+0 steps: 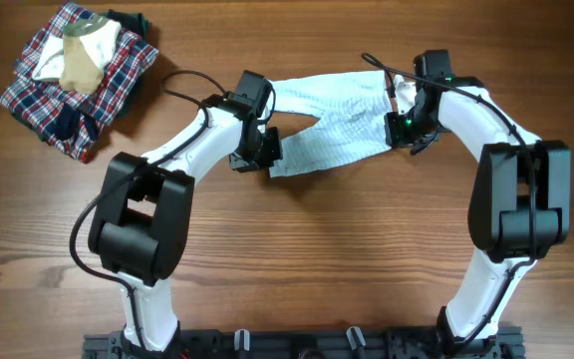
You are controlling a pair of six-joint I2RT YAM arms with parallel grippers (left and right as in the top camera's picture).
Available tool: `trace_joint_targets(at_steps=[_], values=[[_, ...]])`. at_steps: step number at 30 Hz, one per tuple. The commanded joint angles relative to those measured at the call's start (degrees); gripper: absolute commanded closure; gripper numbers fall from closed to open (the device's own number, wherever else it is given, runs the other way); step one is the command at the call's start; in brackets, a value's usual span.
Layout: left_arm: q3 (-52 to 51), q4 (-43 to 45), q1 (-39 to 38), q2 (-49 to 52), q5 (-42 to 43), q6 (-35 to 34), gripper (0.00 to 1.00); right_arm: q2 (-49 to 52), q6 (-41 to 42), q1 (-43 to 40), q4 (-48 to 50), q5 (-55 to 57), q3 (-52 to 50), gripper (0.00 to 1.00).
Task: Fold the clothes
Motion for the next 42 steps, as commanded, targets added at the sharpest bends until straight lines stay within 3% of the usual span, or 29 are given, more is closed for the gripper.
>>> trace_joint_targets(at_steps=[1, 2, 3, 9, 17, 24, 34, 42], values=[[0.0, -0.7, 0.0, 1.0, 0.4, 0.1, 0.74, 1.6, 0.2, 0.1, -0.2, -0.5, -0.8, 0.79], [0.0, -0.9, 0.0, 1.0, 0.4, 0.0, 0.67, 1.6, 0.2, 0.1, -0.3, -0.5, -0.8, 0.78], [0.0, -1.0, 0.0, 1.0, 0.5, 0.0, 0.47, 1.6, 0.2, 0.1, -0.3, -0.5, -0.8, 0.75], [0.0, 0.1, 0.0, 1.0, -0.9, -3.4, 0.42, 1.6, 1.7, 0.1, -0.9, -0.5, -0.8, 0.74], [0.0, 1.8, 0.0, 1.0, -4.5, -4.3, 0.43, 1.6, 1.7, 0.1, -1.0, -0.8, -0.8, 0.74], [0.0, 0.9, -2.1, 1.0, -10.8, 0.3, 0.42, 1.6, 1.8, 0.1, -1.0, -1.0, -0.8, 0.74], [0.0, 2.3, -4.3, 1.1, -12.0, 1.6, 0.46, 1.6, 1.8, 0.1, -1.8, -1.0, -0.8, 0.74], [0.1, 0.9, -5.1, 6.7, -9.4, 1.6, 0.49, 1.6, 2.1, 0.1, -2.0, -0.9, -0.8, 0.75]])
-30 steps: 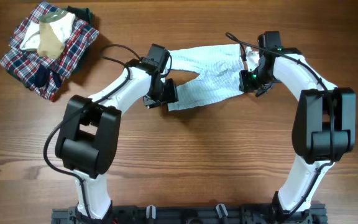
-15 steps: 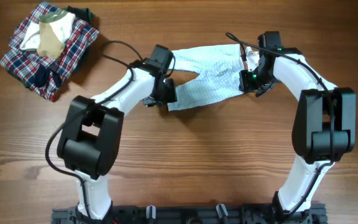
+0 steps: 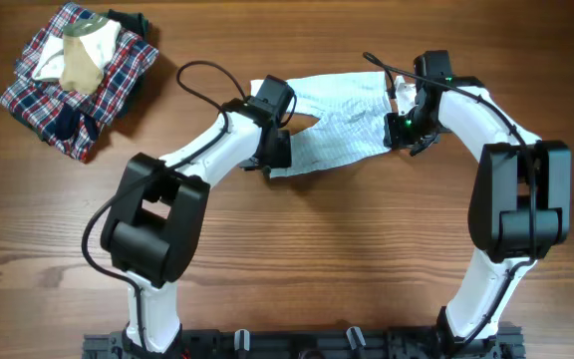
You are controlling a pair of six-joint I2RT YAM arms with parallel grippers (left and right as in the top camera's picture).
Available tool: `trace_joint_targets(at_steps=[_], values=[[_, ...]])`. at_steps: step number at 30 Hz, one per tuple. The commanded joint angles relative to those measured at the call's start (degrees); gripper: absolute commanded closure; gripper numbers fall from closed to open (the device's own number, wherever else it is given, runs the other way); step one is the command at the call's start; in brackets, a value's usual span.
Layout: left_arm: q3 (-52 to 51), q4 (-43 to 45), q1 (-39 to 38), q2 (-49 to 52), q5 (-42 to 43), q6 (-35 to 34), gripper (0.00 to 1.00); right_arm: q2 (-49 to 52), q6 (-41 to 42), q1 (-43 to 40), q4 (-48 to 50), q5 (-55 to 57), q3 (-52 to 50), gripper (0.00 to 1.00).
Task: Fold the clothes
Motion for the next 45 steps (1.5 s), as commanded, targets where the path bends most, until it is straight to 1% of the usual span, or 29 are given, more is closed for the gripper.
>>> trace_joint_targets(at_steps=[1, 3, 4, 7, 8, 10, 13, 15, 16, 17, 18, 23, 30, 35, 40, 41, 45], values=[[-1.1, -0.2, -0.3, 5.3, 1.6, 1.1, 0.53, 1.6, 0.6, 0.1, -0.8, -0.1, -0.8, 0.75], [-0.9, -0.2, -0.3, 5.3, 1.6, 1.1, 0.63, 1.6, 0.7, 0.1, -0.8, -0.1, -0.8, 0.75], [-0.9, -0.3, -0.3, 5.3, 1.6, 1.1, 0.66, 1.6, 0.7, 0.1, -0.9, -0.1, -0.8, 0.76], [-0.9, -0.5, -0.3, 5.3, 1.6, 1.1, 0.67, 1.6, 1.3, 0.1, -0.9, -0.1, -0.8, 0.76], [-0.9, -0.6, -0.3, 5.3, 1.6, 1.1, 0.7, 1.6, 1.6, 0.1, -0.9, -0.1, -0.8, 0.76], [-0.9, -0.7, -0.3, 5.3, 1.6, 1.1, 0.86, 1.6, 1.6, 0.1, -0.9, -0.1, -0.8, 0.77], [-0.9, -0.9, -0.3, 5.3, 1.6, 1.1, 0.89, 1.6, 1.6, 0.1, -0.9, -0.1, -0.8, 0.77], [-0.9, -1.2, -0.3, 5.3, 1.6, 1.1, 0.94, 1.6, 1.8, 0.1, -1.1, -0.1, -0.8, 0.81], [-0.9, -1.4, -0.3, 5.3, 1.6, 1.1, 0.96, 1.6, 2.2, 0.1, -1.2, -0.1, -0.8, 0.87], [-0.9, -2.0, -0.3, 5.2, 1.6, 1.1, 0.96, 1.6, 2.8, 0.1, -1.3, -0.1, -0.8, 0.93], [-0.7, -2.7, -0.3, 5.2, 1.6, 1.1, 0.96, 1.6, 3.5, 0.1, -1.5, -0.1, -0.8, 0.96], [1.6, -7.9, -0.3, 4.0, -0.6, 1.1, 0.96, 1.4, 5.7, 0.1, -3.6, -0.1, -0.8, 0.96], [1.6, -14.0, -0.3, 2.9, -0.5, 1.0, 0.96, 1.4, 9.5, 0.1, -7.5, 0.2, -0.8, 0.96], [1.6, -16.9, -0.3, 2.9, 0.0, 1.1, 0.96, -0.9, 12.5, 0.1, -10.9, 0.3, -0.8, 0.96], [1.6, -18.2, -0.3, 2.0, 1.5, 1.0, 0.96, -5.2, 14.2, 0.1, -14.5, 0.3, -0.8, 0.96], [1.6, -18.3, -0.3, -0.4, 1.6, 1.1, 0.96, -7.8, 15.1, 0.1, -15.0, 0.3, -0.8, 0.96], [1.6, -16.1, -0.3, -5.4, 1.1, 1.1, 0.96, -11.3, 15.2, 0.1, -13.2, 0.1, -0.8, 0.96]])
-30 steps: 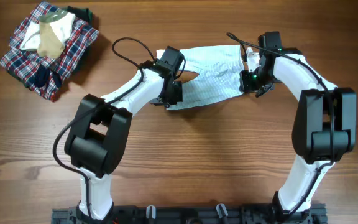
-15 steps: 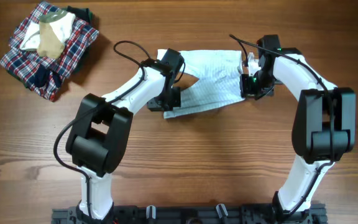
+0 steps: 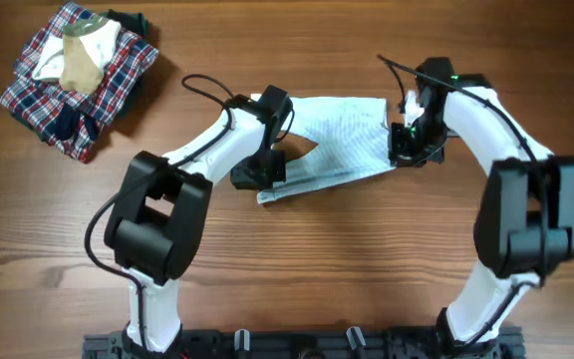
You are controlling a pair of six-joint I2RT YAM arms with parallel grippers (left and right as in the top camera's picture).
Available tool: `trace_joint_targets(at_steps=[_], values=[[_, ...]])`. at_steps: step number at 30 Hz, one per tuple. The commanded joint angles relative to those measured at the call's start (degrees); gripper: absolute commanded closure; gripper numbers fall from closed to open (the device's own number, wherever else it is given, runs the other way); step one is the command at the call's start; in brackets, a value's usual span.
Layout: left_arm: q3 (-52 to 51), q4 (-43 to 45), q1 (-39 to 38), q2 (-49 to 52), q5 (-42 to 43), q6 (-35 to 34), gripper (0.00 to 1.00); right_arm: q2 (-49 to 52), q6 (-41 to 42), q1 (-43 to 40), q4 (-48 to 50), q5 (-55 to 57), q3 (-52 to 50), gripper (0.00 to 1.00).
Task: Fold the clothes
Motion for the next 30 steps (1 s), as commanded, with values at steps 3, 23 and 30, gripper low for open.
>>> trace_joint_targets(at_steps=[3, 23, 30], values=[[-0.6, 3.9, 0.0, -8.1, -3.7, -0.1, 0.96, -5.7, 1.5, -0.2, 2.8, 1.0, -0.3, 0.96], [-0.6, 22.6, 5.3, -8.2, -8.6, 0.1, 0.92, -5.5, 2.9, -0.2, 14.1, -3.9, -0.3, 0.96], [-0.6, 24.2, 6.0, -6.9, -8.6, 0.1, 0.85, -5.3, 3.0, 1.6, 15.7, -3.9, -0.3, 0.96]])
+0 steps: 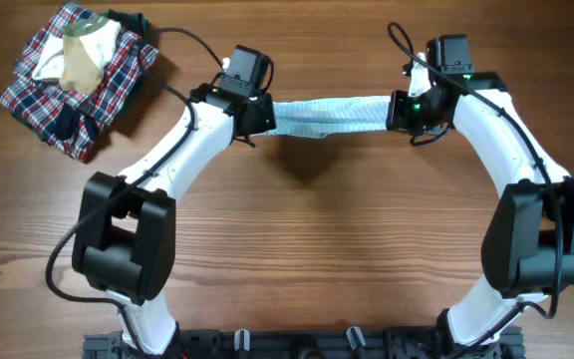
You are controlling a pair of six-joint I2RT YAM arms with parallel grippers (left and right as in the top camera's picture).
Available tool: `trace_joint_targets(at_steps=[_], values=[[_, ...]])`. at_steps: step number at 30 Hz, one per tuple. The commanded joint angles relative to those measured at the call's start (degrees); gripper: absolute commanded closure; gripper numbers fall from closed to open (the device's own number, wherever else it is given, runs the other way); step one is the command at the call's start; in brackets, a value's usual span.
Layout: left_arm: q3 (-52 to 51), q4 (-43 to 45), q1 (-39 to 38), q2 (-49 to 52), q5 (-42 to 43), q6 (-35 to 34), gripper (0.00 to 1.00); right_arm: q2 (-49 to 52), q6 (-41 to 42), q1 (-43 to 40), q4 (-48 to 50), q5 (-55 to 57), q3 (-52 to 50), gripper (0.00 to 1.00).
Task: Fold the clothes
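Observation:
A pale blue-white garment (pixel 329 117) hangs stretched in a narrow band between my two grippers, lifted off the wooden table. My left gripper (pixel 264 115) is shut on its left end. My right gripper (pixel 399 110) is shut on its right end. The cloth sags slightly in the middle and casts a shadow on the table below it.
A pile of clothes (pixel 76 75) lies at the far left corner: a red-and-blue plaid shirt with beige and white pieces on top. Black cables loop from both wrists. The wooden table (pixel 307 259) stretches in front of the arms.
The garment lay partly folded on the table; now both grippers hold it up, stretched taut in a thin band. Both grippers have moved toward the far side and further apart.
At first the garment lay spread flat with a gripper at each end. Then the left gripper had moved inward over the cloth, bunching its left side. Later the cloth lay as a folded wedge. Now it is lifted and stretched between both grippers.

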Motion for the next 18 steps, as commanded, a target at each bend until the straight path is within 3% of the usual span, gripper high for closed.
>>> trace_joint_targets(at_steps=[1, 4, 15, 18], values=[[-0.2, 0.6, 0.5, 1.2, -1.6, 0.1, 0.85, -0.7, 1.1, 1.9, 1.3, -0.5, -0.2, 0.95], [-0.2, 0.7, 0.5, 2.6, -1.6, 0.1, 0.8, -0.7, 2.7, 2.8, 2.6, 0.2, -0.2, 0.94], [-0.2, 0.7, 0.3, 2.7, 1.3, 0.1, 0.77, 5.7, 4.1, 2.9, 6.3, 0.8, -0.2, 0.96], [-0.2, -0.3, 0.2, 2.7, 1.4, 0.1, 0.76, 7.2, 5.1, 2.9, 8.2, 1.0, -0.2, 0.83]])
